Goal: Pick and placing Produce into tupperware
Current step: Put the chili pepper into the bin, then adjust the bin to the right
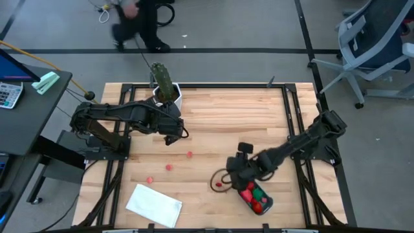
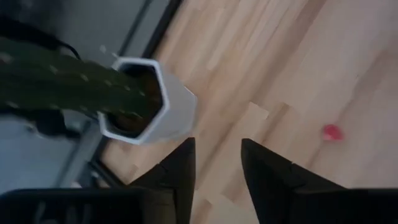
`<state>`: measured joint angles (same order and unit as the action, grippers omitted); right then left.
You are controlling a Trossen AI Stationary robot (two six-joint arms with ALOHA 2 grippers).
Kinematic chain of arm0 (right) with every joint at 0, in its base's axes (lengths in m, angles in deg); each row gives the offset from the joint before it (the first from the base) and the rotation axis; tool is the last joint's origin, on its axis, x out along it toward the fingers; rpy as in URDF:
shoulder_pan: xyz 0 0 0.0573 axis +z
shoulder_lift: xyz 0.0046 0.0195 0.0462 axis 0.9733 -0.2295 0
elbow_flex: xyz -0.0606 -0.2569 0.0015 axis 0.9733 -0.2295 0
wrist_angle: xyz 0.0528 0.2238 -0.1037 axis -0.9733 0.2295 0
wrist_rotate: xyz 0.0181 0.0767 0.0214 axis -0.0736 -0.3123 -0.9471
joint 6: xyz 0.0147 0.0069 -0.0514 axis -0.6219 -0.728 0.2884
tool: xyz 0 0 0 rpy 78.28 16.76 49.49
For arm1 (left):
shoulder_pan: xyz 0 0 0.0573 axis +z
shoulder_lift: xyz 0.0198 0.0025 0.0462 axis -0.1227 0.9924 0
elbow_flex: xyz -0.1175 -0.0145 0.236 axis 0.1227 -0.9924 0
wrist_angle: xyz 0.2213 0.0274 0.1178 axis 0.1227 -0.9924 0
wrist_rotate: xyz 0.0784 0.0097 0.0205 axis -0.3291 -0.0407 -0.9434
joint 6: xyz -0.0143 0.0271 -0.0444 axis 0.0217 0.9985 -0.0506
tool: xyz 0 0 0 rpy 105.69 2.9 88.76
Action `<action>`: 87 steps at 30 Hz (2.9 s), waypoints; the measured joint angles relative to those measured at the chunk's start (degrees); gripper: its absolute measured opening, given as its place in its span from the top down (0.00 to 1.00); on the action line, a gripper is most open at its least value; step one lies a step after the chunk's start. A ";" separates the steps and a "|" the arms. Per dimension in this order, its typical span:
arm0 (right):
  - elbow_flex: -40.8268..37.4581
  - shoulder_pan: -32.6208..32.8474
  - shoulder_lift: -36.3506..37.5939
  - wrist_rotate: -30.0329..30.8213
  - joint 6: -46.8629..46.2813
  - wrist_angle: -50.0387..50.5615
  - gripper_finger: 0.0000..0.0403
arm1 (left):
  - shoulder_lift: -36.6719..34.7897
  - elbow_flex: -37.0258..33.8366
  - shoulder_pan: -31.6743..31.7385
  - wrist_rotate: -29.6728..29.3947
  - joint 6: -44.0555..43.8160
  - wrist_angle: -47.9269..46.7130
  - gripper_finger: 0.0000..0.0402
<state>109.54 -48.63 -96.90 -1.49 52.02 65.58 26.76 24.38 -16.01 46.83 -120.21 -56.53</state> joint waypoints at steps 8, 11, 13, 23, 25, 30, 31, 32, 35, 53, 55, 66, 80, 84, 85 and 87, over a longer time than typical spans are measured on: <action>-0.23 -3.31 0.00 -10.46 7.17 -7.19 0.57 | -0.14 -0.15 -7.98 5.76 -14.30 0.23 0.66; -2.05 -2.83 0.03 -12.41 9.61 -14.65 0.58 | 0.38 -0.17 -12.54 3.28 -18.37 0.86 0.69; -4.31 -2.66 0.04 -14.05 10.31 -19.39 0.59 | 0.94 -0.17 -15.29 0.05 -20.54 1.60 0.70; -16.98 -1.88 0.04 -16.19 5.22 -38.95 0.59 | 4.68 -0.24 -22.85 -4.55 -28.80 2.98 0.71; -19.26 -1.59 -0.27 -16.21 5.17 -44.45 0.59 | 5.32 -0.24 -23.28 -4.55 -28.86 3.12 0.71; -20.82 -0.45 -2.08 -17.02 4.55 -50.41 0.59 | 6.47 -0.24 -23.85 -4.52 -28.82 3.41 0.72; -20.43 -0.40 -2.95 -17.02 4.77 -50.15 0.59 | 6.50 -0.24 -23.83 -4.49 -28.84 3.68 0.72; -19.60 -0.40 -4.14 -17.47 4.98 -50.02 0.59 | 6.55 -0.22 -23.76 -4.60 -28.84 3.91 0.73; -16.78 -0.72 -8.29 -18.56 7.38 -50.09 0.59 | 6.79 -0.22 -23.42 -4.58 -28.69 3.88 0.72; -5.52 -3.04 -9.80 -16.58 15.28 -31.83 0.60 | 6.75 -0.22 -23.46 -4.57 -28.64 2.97 0.74; -5.49 -3.62 -8.13 -15.06 15.67 -27.60 0.60 | 6.75 -0.22 -23.46 -4.57 -28.64 2.98 0.74; -5.89 -5.99 4.82 -10.67 1.55 11.14 0.61 | 6.75 -0.22 -23.49 -4.57 -28.69 2.96 0.74; -23.41 -4.22 14.31 -20.36 5.04 -8.16 0.62 | 6.75 -0.22 -23.49 -4.57 -28.66 2.94 0.75; -23.67 -4.20 14.44 -20.74 8.91 -7.71 0.62 | 6.75 -0.22 -23.49 -4.57 -28.64 2.94 0.76; -23.67 -4.22 14.52 -21.45 9.72 -7.67 0.62 | 6.75 -0.22 -23.56 -4.57 -28.64 2.94 0.76; -23.67 -4.18 14.86 -23.38 10.88 -7.63 0.62 | 6.75 -0.22 -23.78 -4.57 -28.58 2.94 0.76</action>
<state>85.87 -52.81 -82.03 -24.87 62.90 57.96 33.51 24.16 -39.79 42.26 -148.79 -53.59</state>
